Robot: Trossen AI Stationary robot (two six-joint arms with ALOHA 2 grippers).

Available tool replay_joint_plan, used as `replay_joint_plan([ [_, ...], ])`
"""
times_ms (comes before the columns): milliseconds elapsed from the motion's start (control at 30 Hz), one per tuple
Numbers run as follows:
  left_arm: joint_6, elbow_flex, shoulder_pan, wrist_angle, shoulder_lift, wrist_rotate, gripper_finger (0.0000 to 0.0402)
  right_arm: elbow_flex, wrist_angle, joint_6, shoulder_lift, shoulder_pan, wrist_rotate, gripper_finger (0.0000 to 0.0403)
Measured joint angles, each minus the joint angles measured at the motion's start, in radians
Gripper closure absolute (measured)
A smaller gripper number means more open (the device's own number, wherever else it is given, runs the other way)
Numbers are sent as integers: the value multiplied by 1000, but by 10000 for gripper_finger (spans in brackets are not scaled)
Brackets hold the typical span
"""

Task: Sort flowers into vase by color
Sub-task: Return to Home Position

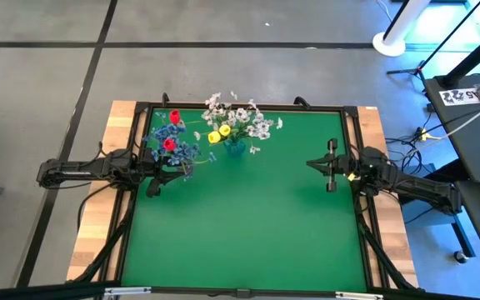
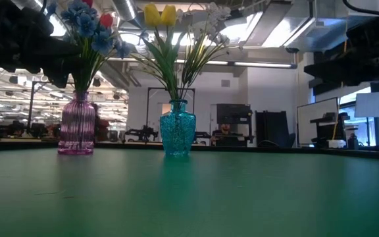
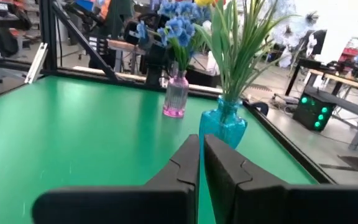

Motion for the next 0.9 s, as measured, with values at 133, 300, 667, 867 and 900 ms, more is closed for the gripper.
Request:
replay_joint_plan([
  [133,0,0,0,0,0,0,237,0,-6,0,0,0,1,379],
  [300,0,0,0,0,0,0,237,0,-10,0,-11,0,5,379],
  [667,0,0,-2,2,0,-8,237,-5,27,1,-70,0,40,379],
  [867,0,0,-2,2,0,-10,237,-5,4,1,-72,9,36,379],
  [900,0,0,-2,2,0,-10,237,-5,0,1,-72,22,45,379],
])
